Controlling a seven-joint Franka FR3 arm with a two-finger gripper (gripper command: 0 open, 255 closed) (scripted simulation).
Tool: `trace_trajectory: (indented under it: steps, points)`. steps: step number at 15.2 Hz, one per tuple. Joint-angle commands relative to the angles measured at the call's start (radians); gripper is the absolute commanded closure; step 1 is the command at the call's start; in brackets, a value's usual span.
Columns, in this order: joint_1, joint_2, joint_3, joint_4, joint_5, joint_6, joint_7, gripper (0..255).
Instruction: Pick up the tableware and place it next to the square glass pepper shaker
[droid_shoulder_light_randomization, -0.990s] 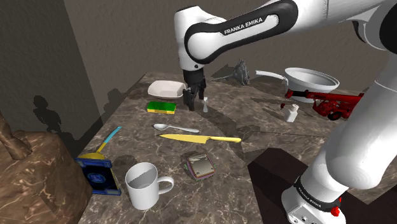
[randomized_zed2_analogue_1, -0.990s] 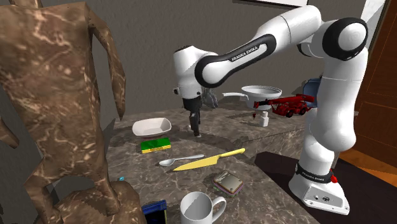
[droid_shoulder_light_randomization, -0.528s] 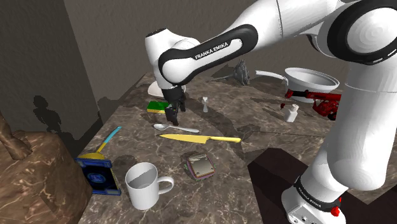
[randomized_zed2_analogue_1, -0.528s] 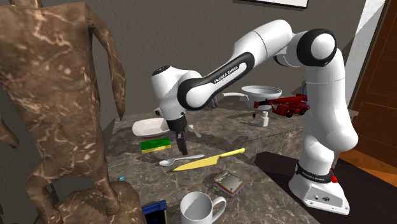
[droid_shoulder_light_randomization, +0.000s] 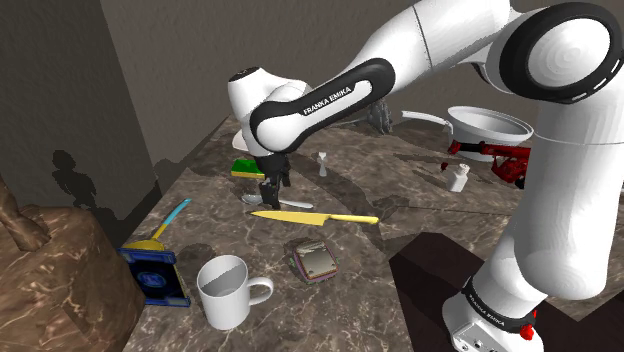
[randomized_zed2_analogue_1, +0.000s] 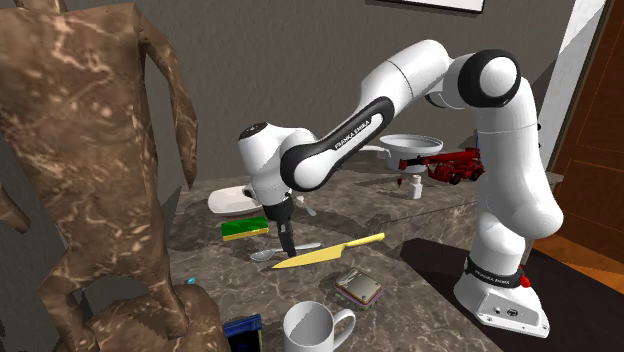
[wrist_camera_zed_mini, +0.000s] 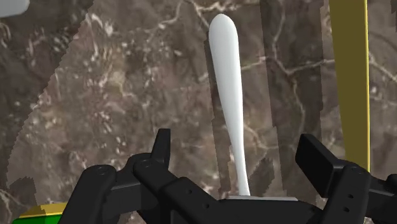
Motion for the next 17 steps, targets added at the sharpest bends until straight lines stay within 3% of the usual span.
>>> trace_trajectory:
  steps: [1,8,9,17]
  points:
    - [-0.001,0.003,-0.001,-0.015,-0.003,0.018,0.003,0]
    - [-0.001,0.003,-0.001,-0.015,-0.003,0.018,0.003,0]
    - [-0.001,0.003,-0.001,-0.015,-0.003,0.018,0.003,255]
    - [-0.001,0.003,-0.001,-0.015,-0.003,0.018,0.003,255]
